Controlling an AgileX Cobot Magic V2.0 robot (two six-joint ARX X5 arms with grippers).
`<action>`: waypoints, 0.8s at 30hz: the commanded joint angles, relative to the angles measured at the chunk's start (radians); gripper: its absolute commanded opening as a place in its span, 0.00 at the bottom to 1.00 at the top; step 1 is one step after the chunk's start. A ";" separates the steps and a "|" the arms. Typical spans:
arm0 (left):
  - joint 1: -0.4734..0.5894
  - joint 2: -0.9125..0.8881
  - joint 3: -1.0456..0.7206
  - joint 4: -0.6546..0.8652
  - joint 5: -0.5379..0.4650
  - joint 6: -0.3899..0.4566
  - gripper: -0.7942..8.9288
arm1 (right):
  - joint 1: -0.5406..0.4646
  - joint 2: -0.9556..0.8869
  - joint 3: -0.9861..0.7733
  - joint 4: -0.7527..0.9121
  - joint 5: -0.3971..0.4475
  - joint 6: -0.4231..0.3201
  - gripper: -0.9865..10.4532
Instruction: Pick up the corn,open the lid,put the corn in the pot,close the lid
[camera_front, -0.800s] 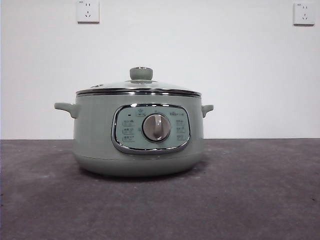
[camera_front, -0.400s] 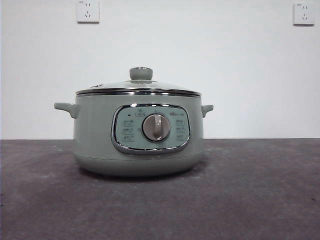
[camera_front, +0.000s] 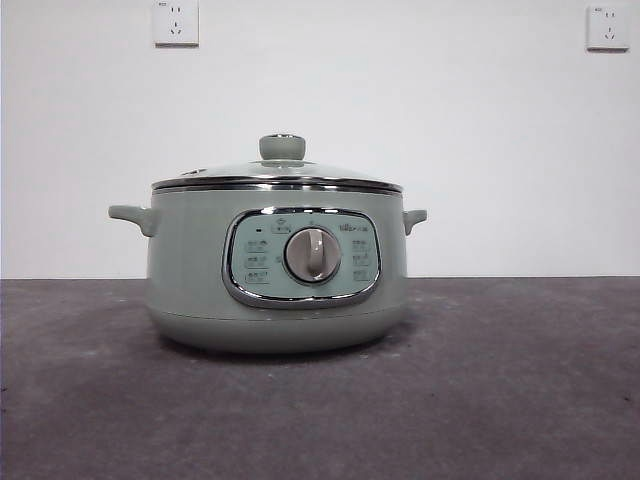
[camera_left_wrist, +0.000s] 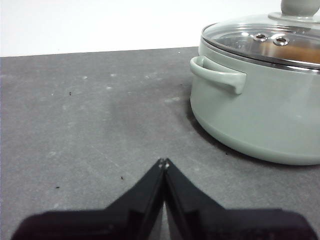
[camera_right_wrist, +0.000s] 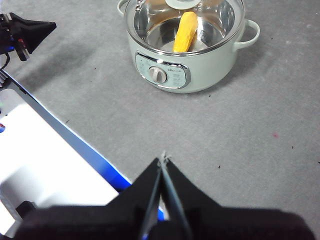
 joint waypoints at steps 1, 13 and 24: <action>0.003 0.005 -0.009 0.010 -0.002 -0.010 0.08 | 0.002 -0.001 -0.006 -0.023 0.002 -0.005 0.09; 0.003 0.006 -0.009 0.010 -0.002 -0.010 0.08 | -0.031 -0.007 -0.006 -0.023 0.042 -0.026 0.09; 0.003 0.007 -0.009 0.010 -0.002 -0.010 0.08 | -0.580 -0.203 -0.149 0.385 -0.117 -0.188 0.09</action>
